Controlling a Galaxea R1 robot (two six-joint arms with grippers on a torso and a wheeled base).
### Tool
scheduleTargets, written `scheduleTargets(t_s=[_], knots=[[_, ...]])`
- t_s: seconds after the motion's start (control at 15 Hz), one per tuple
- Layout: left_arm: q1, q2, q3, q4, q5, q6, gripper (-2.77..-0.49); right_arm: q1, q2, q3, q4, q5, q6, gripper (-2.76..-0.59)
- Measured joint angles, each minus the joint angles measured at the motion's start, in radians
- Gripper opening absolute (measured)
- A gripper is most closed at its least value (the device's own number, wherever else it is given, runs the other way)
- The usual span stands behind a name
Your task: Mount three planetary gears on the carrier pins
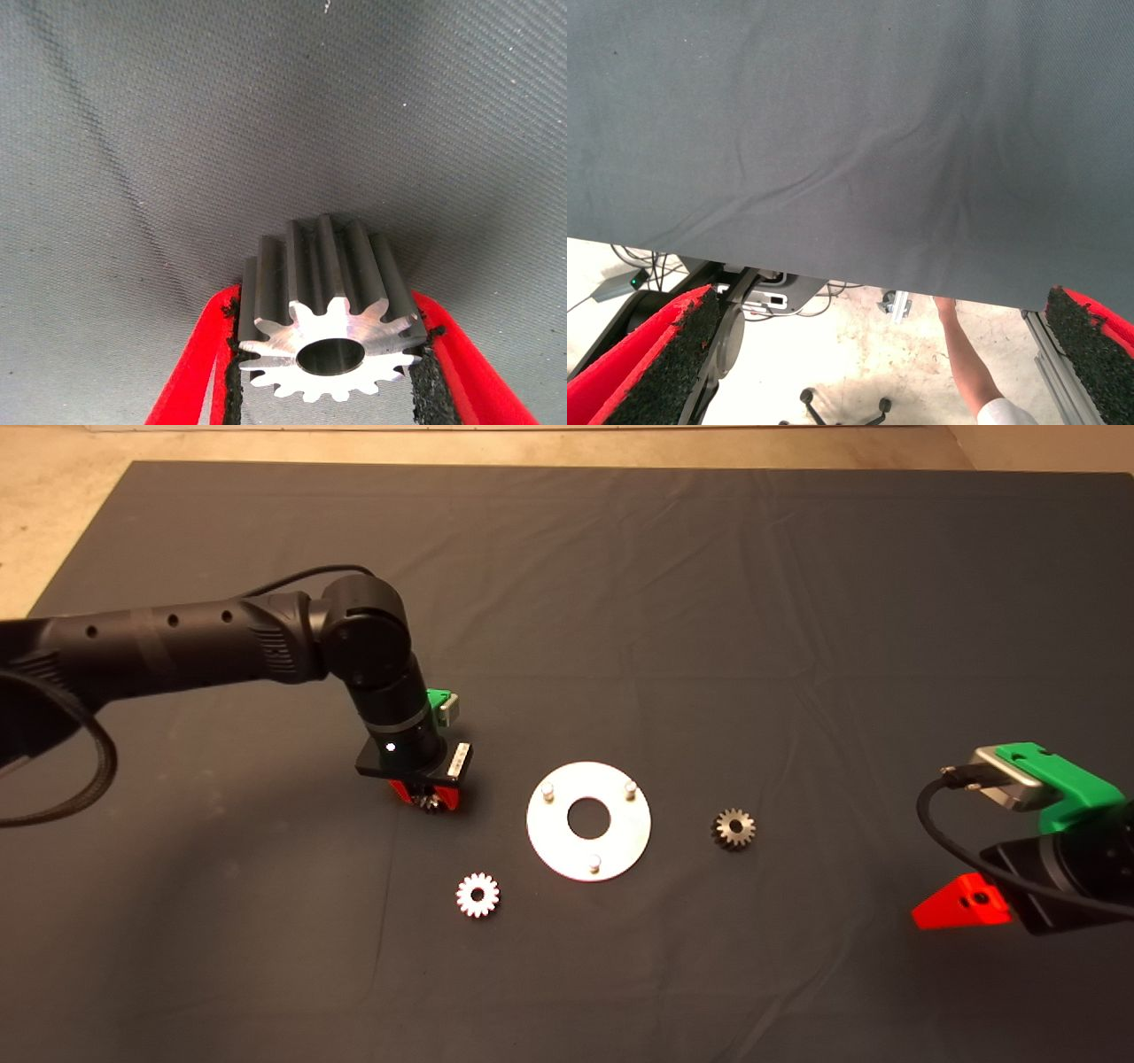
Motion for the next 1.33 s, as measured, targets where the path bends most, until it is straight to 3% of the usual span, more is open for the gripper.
scheduleTargets(t_s=[0.2, 0.33, 0.47, 0.53, 0.93, 1.07, 1.33], knots=[[-0.021, -0.002, 0.005, 0.008, 0.007, 0.003, -2.32, 0.0, 0.002, 0.0, 0.001, -0.001, 0.0, -0.61], [-0.064, -0.002, 0.019, 0.008, 0.023, 0.002, -2.37, 0.0, 0.003, 0.0, 0.002, -0.001, 0.0, -0.61], [-0.124, 0.01, 0.038, 0.009, 0.047, -0.031, -2.37, 0.0, 0.003, 0.0, 0.002, -0.001, 0.0, -0.61], [-0.143, 0.023, 0.045, 0.009, 0.052, -0.037, -2.37, 0.0, 0.003, 0.0, 0.002, -0.001, 0.0, -0.61], [-0.145, 0.191, 0.058, -0.028, 0.048, -0.108, -2.38, 0.0, 0.005, 0.0, 0.003, 0.0, 0.0, -0.61], [-0.145, 0.21, 0.059, -0.042, 0.042, -0.149, -2.38, 0.0, 0.005, 0.0, 0.003, -0.001, 0.0, -0.61], [-0.145, 0.212, 0.059, -0.047, 0.057, -0.246, -2.38, 0.0, 0.005, 0.0, 0.003, 0.0, 0.0, -0.61]])
